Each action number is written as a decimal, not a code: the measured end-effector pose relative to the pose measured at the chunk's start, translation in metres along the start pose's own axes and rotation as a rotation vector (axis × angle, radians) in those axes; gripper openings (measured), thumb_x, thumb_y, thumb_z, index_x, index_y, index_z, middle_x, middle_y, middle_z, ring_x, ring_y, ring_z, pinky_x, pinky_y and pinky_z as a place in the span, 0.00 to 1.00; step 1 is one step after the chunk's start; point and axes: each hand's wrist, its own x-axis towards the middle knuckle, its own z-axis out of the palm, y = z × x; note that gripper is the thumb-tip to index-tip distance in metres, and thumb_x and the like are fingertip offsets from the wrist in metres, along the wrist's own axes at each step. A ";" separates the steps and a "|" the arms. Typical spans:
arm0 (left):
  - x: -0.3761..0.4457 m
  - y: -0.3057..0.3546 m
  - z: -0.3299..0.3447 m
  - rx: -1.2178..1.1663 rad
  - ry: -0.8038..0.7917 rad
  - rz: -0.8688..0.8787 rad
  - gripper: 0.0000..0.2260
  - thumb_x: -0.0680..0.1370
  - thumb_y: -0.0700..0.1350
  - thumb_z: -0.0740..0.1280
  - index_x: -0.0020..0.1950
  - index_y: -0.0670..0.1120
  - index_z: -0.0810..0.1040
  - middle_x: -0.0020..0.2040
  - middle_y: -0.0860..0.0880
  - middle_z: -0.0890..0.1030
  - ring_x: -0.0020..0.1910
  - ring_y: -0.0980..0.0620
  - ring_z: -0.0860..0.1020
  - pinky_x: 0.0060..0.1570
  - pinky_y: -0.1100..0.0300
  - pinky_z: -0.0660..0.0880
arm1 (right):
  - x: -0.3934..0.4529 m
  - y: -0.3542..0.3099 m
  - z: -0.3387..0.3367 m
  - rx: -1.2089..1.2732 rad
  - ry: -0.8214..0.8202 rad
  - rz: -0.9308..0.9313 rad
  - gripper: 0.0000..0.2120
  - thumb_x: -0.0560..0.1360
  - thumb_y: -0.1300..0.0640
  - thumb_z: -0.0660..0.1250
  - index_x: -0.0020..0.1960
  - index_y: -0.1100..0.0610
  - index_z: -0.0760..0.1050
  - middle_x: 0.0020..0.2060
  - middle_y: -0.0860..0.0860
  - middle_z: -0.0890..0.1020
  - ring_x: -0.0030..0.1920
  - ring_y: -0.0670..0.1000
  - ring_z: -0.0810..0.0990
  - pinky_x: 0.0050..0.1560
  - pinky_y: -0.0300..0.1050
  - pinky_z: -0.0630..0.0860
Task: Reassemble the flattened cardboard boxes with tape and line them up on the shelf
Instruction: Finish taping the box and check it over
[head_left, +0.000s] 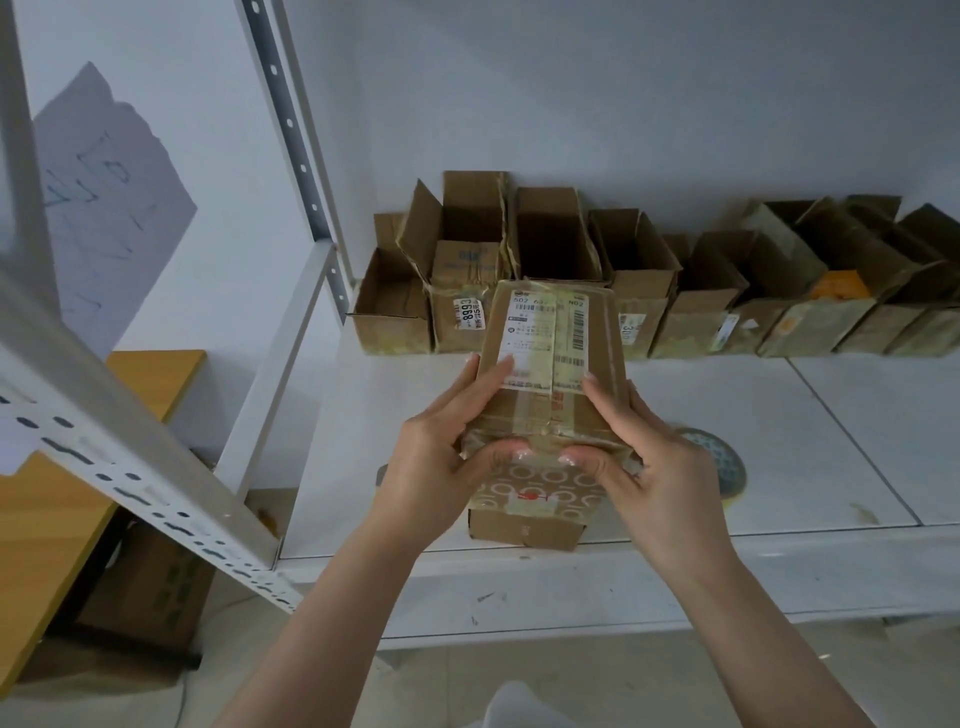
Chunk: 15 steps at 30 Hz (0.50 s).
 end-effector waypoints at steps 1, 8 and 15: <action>-0.001 0.001 -0.003 -0.084 -0.028 -0.010 0.35 0.73 0.55 0.71 0.77 0.53 0.61 0.73 0.58 0.69 0.75 0.52 0.65 0.61 0.44 0.76 | 0.001 0.000 -0.004 0.030 0.001 0.021 0.33 0.68 0.38 0.65 0.70 0.47 0.68 0.68 0.52 0.73 0.59 0.33 0.72 0.59 0.38 0.75; 0.006 0.023 0.011 -0.156 0.074 -0.017 0.24 0.83 0.55 0.46 0.78 0.50 0.58 0.75 0.48 0.67 0.74 0.48 0.67 0.70 0.42 0.67 | 0.008 -0.008 -0.033 0.279 0.015 0.146 0.29 0.65 0.39 0.69 0.65 0.43 0.75 0.53 0.43 0.84 0.43 0.35 0.82 0.46 0.37 0.81; 0.004 0.032 0.028 -0.129 0.020 -0.007 0.31 0.77 0.70 0.49 0.74 0.55 0.61 0.74 0.46 0.65 0.72 0.42 0.68 0.64 0.40 0.72 | 0.005 -0.011 -0.042 0.303 0.021 0.199 0.28 0.64 0.36 0.69 0.63 0.39 0.74 0.53 0.40 0.83 0.48 0.42 0.84 0.51 0.52 0.82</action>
